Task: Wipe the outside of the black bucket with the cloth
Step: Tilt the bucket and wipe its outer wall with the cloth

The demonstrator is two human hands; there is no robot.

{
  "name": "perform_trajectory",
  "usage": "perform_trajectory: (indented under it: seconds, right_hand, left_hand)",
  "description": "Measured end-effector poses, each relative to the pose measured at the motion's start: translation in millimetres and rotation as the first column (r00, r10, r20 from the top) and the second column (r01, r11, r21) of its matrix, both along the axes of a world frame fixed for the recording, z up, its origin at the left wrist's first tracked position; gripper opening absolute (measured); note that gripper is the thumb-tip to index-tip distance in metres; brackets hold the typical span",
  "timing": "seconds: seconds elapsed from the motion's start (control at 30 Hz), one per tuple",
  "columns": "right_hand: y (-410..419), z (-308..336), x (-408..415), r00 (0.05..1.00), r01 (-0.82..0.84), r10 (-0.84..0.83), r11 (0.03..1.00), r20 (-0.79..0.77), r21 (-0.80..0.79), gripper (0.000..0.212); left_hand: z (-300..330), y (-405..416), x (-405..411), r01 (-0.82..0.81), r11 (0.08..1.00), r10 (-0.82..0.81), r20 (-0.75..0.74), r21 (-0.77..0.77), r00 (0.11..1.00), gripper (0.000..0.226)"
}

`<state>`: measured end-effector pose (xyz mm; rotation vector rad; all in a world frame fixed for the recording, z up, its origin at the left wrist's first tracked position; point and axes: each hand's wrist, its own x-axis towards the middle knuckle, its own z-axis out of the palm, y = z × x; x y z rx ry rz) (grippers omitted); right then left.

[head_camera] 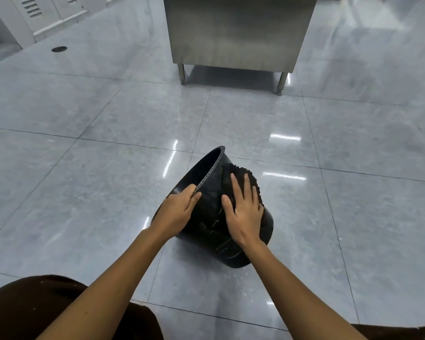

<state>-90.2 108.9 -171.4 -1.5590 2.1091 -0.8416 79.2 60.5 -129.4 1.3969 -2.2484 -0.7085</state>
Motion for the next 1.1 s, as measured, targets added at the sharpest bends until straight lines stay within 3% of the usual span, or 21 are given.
perform_trajectory:
  seconds: [0.17,0.4,0.5,0.63,0.77,0.93,1.03,1.1]
  right_hand:
    - [-25.4,12.7,-9.4,0.999,-0.032,0.032,0.998,-0.009,-0.045,0.054]
    - [-54.6,8.1,-45.9,0.96,0.025,-0.067,0.988,0.273,0.155,0.042]
    - [-37.7,-8.9,-58.5,0.929,0.153,-0.232,0.95,0.287,0.272,0.044]
    - [-2.0,-25.8,-32.6,0.829,0.475,-0.493,0.87,0.266,0.132,0.045]
    - [13.4,-10.7,31.4,0.907,0.415,-0.402,0.902,0.125,-0.118,0.053]
    - [-27.8,18.0,17.1,0.977,0.206,-0.178,0.933,0.12,-0.295,0.05]
    - [-48.7,23.3,-7.6,0.972,0.179,-0.135,0.955,0.193,-0.236,0.046]
    - [-55.9,15.0,-26.4,0.954,0.204,-0.185,0.977,0.236,-0.058,0.044]
  left_hand:
    - [-5.4,1.1,-4.8,0.023,0.99,-0.033,-0.073,-0.136,0.997,0.034]
    - [-3.0,8.0,-7.8,-0.059,0.992,0.038,-0.175,-0.115,0.984,0.04]
    - [0.4,7.6,-10.6,-0.101,0.99,0.087,-0.133,-0.1,0.987,0.036]
    - [4.8,3.7,-15.2,-0.06,0.992,0.05,-0.091,-0.111,0.995,0.036]
    - [6.1,0.8,-17.6,-0.018,0.992,0.007,-0.087,-0.126,0.996,0.041]
    - [5.5,1.7,-21.9,0.018,0.986,-0.035,-0.095,-0.165,0.995,0.041]
    - [7.3,3.0,-23.9,0.01,0.988,-0.029,-0.12,-0.154,0.992,0.037]
    - [6.9,4.1,-22.7,0.009,0.99,-0.025,-0.108,-0.144,0.994,0.036]
